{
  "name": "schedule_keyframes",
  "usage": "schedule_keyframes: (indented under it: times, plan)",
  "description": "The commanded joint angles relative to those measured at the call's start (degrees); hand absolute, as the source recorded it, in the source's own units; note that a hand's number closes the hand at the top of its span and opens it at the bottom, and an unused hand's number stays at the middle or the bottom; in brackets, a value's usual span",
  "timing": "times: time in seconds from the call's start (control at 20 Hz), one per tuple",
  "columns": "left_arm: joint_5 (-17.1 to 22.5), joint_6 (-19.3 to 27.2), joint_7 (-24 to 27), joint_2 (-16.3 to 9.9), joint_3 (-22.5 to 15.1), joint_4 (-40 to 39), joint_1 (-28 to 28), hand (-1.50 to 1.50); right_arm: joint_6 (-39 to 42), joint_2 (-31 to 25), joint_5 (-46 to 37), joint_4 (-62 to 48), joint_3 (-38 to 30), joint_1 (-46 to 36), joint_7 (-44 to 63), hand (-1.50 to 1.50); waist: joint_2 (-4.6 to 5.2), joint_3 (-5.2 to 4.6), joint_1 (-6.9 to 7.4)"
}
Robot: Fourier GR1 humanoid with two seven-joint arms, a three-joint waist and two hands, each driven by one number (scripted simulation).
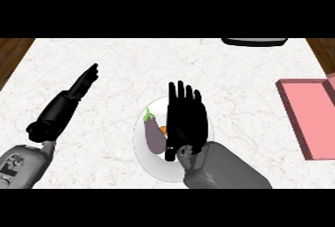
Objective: Pick the croissant from the plate and place it in the cardboard box
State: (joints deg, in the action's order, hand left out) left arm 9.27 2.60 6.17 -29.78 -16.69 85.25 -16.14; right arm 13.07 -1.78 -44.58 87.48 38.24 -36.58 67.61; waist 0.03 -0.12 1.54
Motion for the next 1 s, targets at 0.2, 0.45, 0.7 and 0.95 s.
schedule_keyframes:
  times: [0.2,0.45,0.7,0.95]
  plan:
    - [-2.3,1.2,-0.1,3.1,-0.2,-2.9,-1.3,0.0,0.0,1.7,4.0,-4.2,5.8,-4.5,17.3,-1.5,-0.09,0.02,-0.92]
    - [-2.8,-0.1,4.3,2.4,0.0,-1.8,3.9,0.0,-3.4,1.7,3.3,-9.2,5.5,-6.3,17.0,-1.5,-0.08,0.01,-0.16]
    - [-1.9,-0.7,-1.3,1.4,1.6,3.5,2.5,0.0,-2.7,1.7,3.6,-15.8,2.3,-8.4,12.3,-1.5,-0.17,0.1,-0.27]
    - [-2.0,-2.1,-3.0,0.8,3.0,2.1,-0.4,0.0,-8.2,1.7,3.7,-23.1,5.5,-7.0,10.9,-1.5,0.05,0.12,0.18]
